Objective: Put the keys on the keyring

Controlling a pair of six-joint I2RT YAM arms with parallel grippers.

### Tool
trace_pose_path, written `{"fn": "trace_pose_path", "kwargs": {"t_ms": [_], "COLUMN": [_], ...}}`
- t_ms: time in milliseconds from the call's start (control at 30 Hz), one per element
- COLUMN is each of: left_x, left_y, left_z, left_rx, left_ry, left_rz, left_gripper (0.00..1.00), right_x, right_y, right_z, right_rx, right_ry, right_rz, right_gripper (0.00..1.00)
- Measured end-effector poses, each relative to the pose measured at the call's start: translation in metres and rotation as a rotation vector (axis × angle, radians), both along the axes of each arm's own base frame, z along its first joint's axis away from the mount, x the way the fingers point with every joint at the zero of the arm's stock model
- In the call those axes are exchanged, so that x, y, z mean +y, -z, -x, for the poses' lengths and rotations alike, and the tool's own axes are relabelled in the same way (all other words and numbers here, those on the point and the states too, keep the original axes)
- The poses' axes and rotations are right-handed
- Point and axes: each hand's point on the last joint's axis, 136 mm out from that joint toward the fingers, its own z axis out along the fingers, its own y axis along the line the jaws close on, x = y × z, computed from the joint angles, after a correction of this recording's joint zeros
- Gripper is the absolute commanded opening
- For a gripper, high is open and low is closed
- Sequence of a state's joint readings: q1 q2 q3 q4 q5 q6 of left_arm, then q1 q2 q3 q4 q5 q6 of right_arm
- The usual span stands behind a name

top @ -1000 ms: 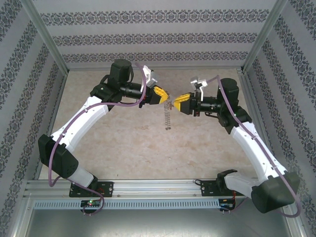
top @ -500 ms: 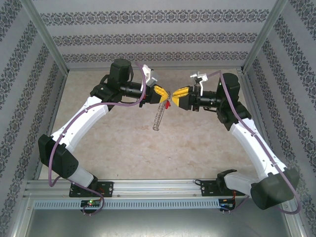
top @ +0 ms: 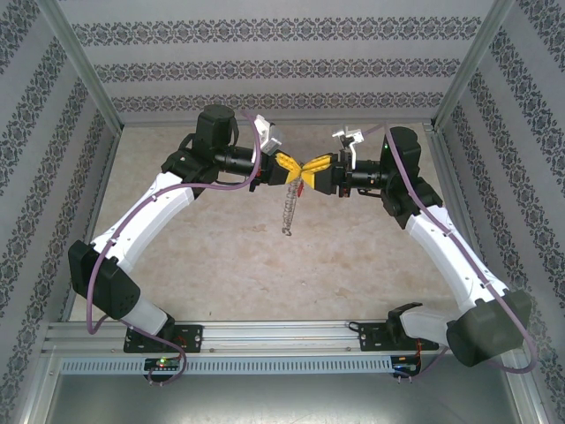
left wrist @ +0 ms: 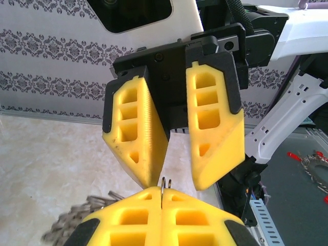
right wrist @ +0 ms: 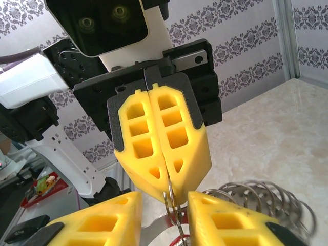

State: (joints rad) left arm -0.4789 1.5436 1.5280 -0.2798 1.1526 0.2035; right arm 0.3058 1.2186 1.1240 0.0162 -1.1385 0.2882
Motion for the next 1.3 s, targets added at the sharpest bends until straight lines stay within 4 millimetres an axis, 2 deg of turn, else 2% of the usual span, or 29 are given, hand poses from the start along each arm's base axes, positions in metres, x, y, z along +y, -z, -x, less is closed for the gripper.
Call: {"fn": "trace_pose_path", "kwargs": {"t_ms": [100,200,333,500,567,800,967,1167,1300], "left_x": [0.000,-0.001,-0.001,0.000,0.001,0.022,0.029,0.026,0.026], "left_y": [0.000,0.000,0.000,-0.004,-0.007,-0.022,-0.016,0.003,0.010], "left_z": [0.001,0.002,0.002,-0.003,-0.004,-0.011,-0.018,-0.019,-0.016], "left_rx": [0.001,0.001,0.004,-0.016,-0.035,-0.104,-0.086,-0.008,0.026], "left_ry": [0.004,0.009,0.008,-0.020,-0.031,-0.066,-0.058,-0.010,0.014], "left_rz": [0.001,0.002,0.002,-0.027,-0.046,-0.103,-0.155,-0.202,-0.210], "left_gripper": [0.00,0.00,0.01,0.16,0.19,0.35,0.37,0.35,0.34], "right_x": [0.000,0.000,0.000,0.001,0.001,-0.001,-0.002,0.008,0.011], "right_y": [-0.001,-0.002,-0.002,-0.005,-0.007,-0.007,0.000,0.006,0.016], "right_z": [-0.001,-0.001,-0.001,-0.005,-0.006,-0.015,-0.013,-0.007,-0.004], "right_rx": [-0.007,-0.012,-0.008,-0.015,-0.025,-0.072,-0.085,-0.115,-0.110], "right_ry": [0.002,0.003,-0.001,-0.005,-0.005,0.013,-0.005,-0.062,-0.089], "right_rz": [0.000,-0.001,0.001,0.018,0.034,0.160,0.256,0.367,0.420], "right_gripper": [0.08,0.00,0.00,0.00,0.00,0.00,0.00,0.00,0.00]}}
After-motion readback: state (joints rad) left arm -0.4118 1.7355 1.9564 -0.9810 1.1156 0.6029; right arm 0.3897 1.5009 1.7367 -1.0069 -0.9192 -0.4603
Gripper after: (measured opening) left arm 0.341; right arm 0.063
